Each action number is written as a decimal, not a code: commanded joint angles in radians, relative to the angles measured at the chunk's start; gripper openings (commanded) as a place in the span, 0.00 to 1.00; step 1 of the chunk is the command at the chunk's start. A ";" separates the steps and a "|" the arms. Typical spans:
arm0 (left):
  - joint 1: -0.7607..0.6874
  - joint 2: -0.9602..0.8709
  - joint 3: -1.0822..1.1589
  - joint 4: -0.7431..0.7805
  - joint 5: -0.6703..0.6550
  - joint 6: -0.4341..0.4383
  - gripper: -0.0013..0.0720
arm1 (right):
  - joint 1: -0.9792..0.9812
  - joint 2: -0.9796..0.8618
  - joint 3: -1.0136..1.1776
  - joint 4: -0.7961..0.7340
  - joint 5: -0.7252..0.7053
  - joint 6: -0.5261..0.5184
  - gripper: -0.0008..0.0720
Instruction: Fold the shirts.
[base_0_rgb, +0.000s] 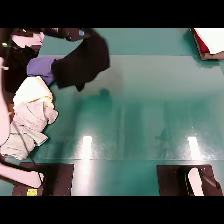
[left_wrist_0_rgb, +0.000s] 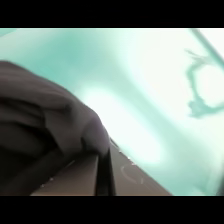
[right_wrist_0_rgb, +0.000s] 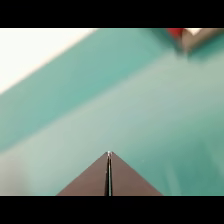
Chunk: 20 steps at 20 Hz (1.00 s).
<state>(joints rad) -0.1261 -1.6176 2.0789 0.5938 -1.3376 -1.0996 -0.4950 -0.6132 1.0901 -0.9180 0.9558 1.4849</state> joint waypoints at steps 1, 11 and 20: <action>-0.131 0.190 -0.063 -0.054 -0.089 0.067 0.05 | 0.001 0.058 0.001 0.012 -0.062 -0.005 0.04; -0.283 0.185 -0.504 0.171 0.024 0.033 0.64 | 0.001 0.058 0.000 0.036 -0.013 -0.037 0.04; 0.106 0.235 -0.723 0.298 -0.073 -0.086 0.72 | 0.001 -0.022 0.000 0.089 0.085 -0.039 0.04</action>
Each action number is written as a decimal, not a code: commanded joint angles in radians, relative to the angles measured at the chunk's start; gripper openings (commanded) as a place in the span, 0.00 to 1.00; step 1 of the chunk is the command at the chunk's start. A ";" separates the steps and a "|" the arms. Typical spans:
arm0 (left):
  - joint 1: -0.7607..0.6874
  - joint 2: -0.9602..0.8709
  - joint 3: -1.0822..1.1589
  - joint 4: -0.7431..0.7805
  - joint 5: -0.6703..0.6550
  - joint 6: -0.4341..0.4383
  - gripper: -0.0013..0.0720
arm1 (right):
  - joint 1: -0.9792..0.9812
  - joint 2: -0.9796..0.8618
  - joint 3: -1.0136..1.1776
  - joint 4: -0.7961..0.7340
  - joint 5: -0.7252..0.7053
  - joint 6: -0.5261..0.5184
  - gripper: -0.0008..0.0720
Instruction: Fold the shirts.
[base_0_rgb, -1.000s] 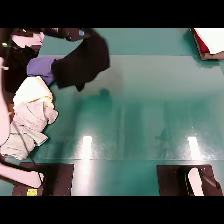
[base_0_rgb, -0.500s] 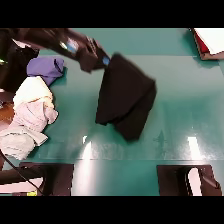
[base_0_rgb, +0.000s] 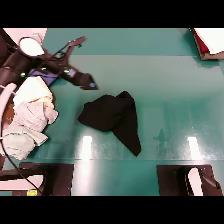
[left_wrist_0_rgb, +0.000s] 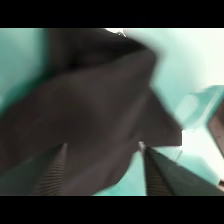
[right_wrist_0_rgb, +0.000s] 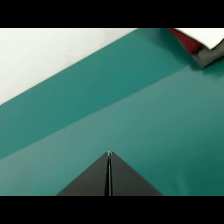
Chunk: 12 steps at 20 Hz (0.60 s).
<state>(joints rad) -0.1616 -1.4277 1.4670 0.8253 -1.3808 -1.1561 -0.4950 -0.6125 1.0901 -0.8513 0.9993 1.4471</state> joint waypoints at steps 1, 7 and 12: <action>0.199 0.073 -0.209 0.063 -0.018 -0.023 0.72 | 0.001 -0.027 0.000 0.022 0.053 -0.002 0.04; 0.268 0.114 -0.610 0.019 0.115 0.084 0.91 | 0.001 -0.019 0.000 0.021 0.068 -0.002 0.04; 0.146 0.108 -0.652 0.073 0.270 0.081 0.90 | 0.001 -0.011 0.000 0.021 0.098 -0.002 0.04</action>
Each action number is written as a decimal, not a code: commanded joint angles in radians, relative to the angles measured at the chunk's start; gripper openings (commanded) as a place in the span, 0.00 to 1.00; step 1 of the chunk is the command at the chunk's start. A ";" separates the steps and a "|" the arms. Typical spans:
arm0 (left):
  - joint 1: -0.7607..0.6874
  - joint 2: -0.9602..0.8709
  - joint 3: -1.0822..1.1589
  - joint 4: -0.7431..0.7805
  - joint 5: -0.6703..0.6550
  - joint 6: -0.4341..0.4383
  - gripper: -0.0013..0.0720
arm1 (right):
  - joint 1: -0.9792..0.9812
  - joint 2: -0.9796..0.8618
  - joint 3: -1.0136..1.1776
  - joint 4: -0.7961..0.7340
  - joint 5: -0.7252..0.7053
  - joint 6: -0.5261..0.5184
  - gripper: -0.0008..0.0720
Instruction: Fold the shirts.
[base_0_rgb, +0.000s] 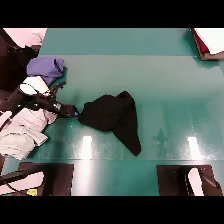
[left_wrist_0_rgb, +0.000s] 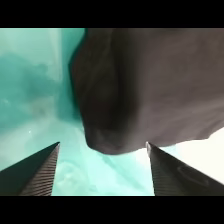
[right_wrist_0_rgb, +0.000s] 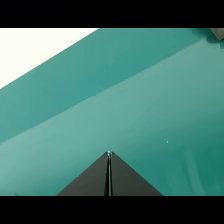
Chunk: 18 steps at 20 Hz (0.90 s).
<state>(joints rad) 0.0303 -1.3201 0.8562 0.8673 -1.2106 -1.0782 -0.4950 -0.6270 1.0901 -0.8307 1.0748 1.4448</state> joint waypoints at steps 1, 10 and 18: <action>-0.053 0.001 -0.042 0.022 0.117 0.003 0.90 | 0.001 0.003 0.000 0.000 0.034 0.001 0.04; -0.117 0.003 -0.024 -0.002 0.097 -0.040 0.05 | 0.008 -0.032 -0.004 -0.008 0.222 -0.021 0.04; -0.117 0.123 0.350 0.037 -0.050 -0.101 0.05 | 0.626 -0.212 -0.473 0.001 0.063 -0.016 0.77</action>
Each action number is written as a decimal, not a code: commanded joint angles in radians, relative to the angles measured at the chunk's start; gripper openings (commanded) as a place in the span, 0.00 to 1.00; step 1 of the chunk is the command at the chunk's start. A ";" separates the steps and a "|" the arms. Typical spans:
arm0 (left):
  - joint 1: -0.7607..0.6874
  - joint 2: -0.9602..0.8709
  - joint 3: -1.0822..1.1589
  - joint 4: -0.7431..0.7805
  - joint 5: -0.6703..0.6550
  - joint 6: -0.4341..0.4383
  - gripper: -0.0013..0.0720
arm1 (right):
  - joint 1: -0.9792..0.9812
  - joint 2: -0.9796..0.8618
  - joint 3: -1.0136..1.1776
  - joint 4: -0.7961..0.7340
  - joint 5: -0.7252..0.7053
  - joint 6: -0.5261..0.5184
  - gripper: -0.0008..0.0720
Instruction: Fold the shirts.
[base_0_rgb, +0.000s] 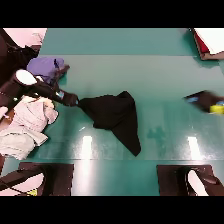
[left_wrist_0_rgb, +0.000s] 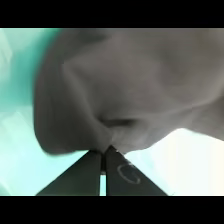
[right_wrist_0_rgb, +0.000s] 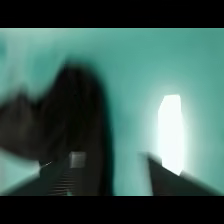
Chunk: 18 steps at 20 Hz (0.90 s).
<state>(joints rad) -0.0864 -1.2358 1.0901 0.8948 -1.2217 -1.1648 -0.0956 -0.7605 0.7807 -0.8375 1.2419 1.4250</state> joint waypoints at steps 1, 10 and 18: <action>0.000 0.043 0.139 0.009 -0.044 -0.014 0.05 | 0.324 -0.137 -0.207 0.008 -0.192 0.017 0.76; 0.000 0.048 0.149 0.019 -0.054 -0.014 0.05 | 0.686 -0.547 -0.065 0.008 -0.385 0.017 0.61; 0.000 0.063 0.224 0.080 -0.008 -0.063 0.05 | 0.592 -0.412 -0.028 -0.004 -0.405 0.016 0.03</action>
<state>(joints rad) -0.0868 -1.1831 1.2640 0.9283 -1.2629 -1.1881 0.5499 -1.2556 0.7376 -0.8383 0.8486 1.4418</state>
